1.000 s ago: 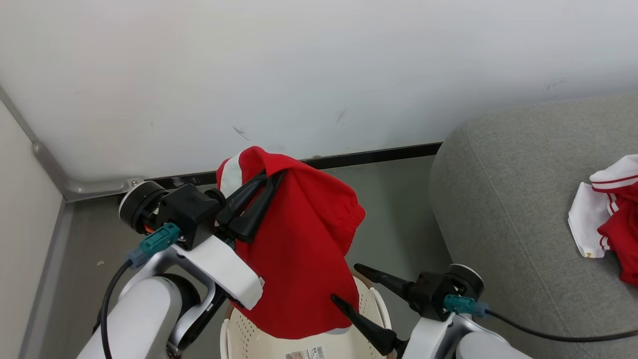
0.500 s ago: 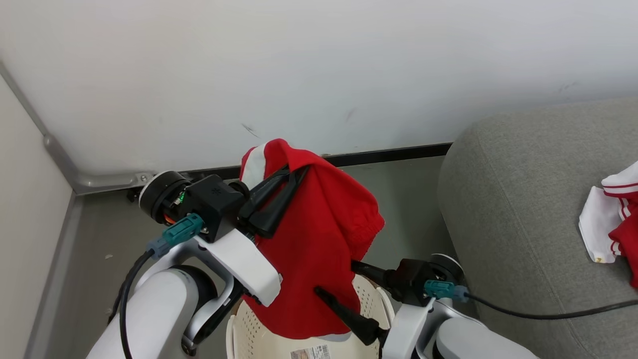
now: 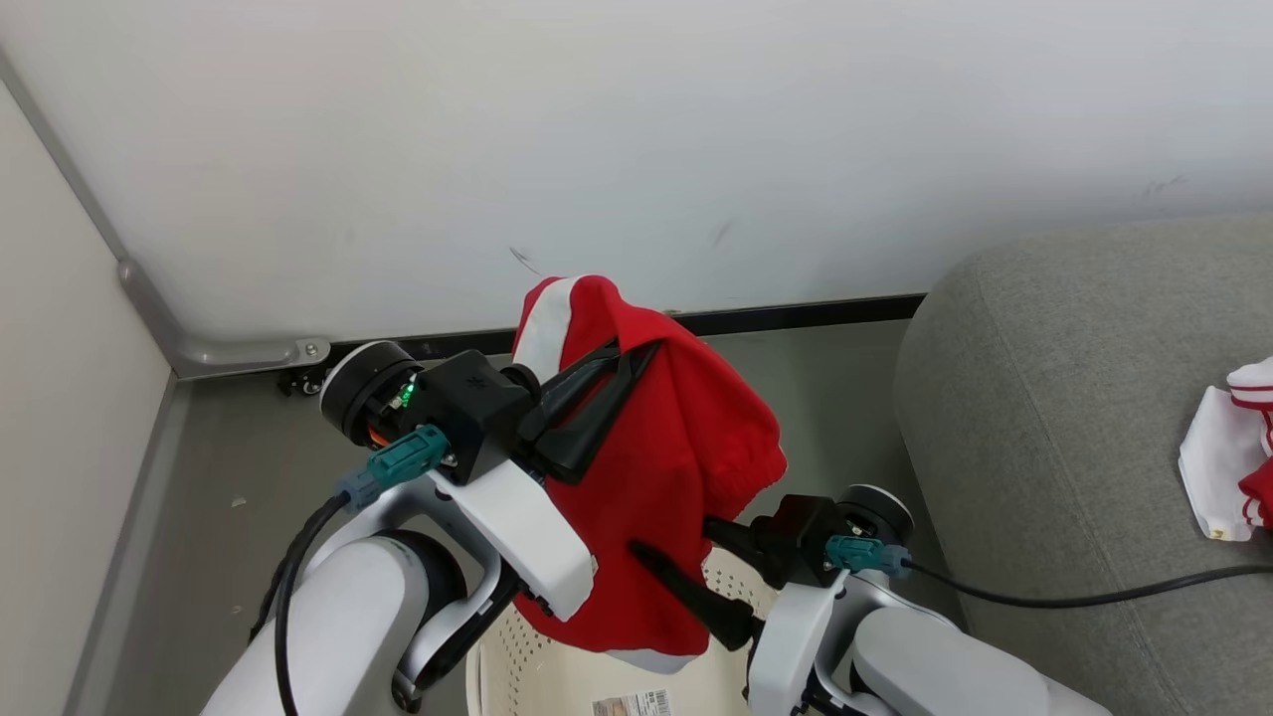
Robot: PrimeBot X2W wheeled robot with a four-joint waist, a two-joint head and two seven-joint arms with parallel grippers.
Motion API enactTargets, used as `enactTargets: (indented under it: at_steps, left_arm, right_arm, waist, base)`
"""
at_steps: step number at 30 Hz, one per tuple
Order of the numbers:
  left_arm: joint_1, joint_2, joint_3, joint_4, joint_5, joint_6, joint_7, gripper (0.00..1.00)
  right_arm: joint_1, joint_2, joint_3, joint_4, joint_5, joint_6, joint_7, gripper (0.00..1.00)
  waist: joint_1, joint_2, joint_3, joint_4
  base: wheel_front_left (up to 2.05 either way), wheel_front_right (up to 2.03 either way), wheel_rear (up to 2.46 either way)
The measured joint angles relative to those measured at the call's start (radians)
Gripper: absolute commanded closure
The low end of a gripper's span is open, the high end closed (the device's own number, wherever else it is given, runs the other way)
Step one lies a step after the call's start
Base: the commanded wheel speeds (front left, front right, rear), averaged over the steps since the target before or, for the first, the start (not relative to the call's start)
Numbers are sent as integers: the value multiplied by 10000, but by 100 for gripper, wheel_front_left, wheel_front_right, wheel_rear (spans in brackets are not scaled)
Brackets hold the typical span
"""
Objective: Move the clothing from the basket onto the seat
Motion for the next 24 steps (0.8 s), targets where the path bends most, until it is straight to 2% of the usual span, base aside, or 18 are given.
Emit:
enactTargets:
  at_steps: [1,2,3,9,15,20,24]
  left_arm:
    - [1,-4,0,13,-31,0,0,100]
    - [1,-12,6,38,-86,0,0,100]
    - [1,-12,19,84,-115,2,-2,100]
    - [33,48,303,424,-259,23,-4,100]
    - [286,173,577,941,-362,104,-111,100]
    - [516,199,652,1198,-577,105,-290,100]
    - [671,113,719,1294,-715,105,-460,100]
  right_arm:
    - [-59,29,96,35,0,0,-73,69]
    - [-97,59,163,56,6,0,-119,91]
    - [-104,94,226,79,10,0,-132,100]
    - [-103,88,596,90,190,0,-301,100]
    - [-82,-268,635,35,395,0,-410,100]
    - [-36,-625,-81,-2,790,0,-456,100]
    - [-31,-1009,-1112,-159,1047,0,-483,100]
  waist:
    - [0,0,-6,17]
    - [0,0,-14,30]
    - [0,0,-22,37]
    - [0,0,-34,-19]
    - [0,0,-28,-193]
    - [0,0,-17,-417]
    - [0,0,-2,-631]
  base:
    - [0,0,0]
    - [0,0,0]
    - [0,0,0]
    - [0,0,0]
    - [0,0,0]
    - [0,0,0]
    - [0,0,0]
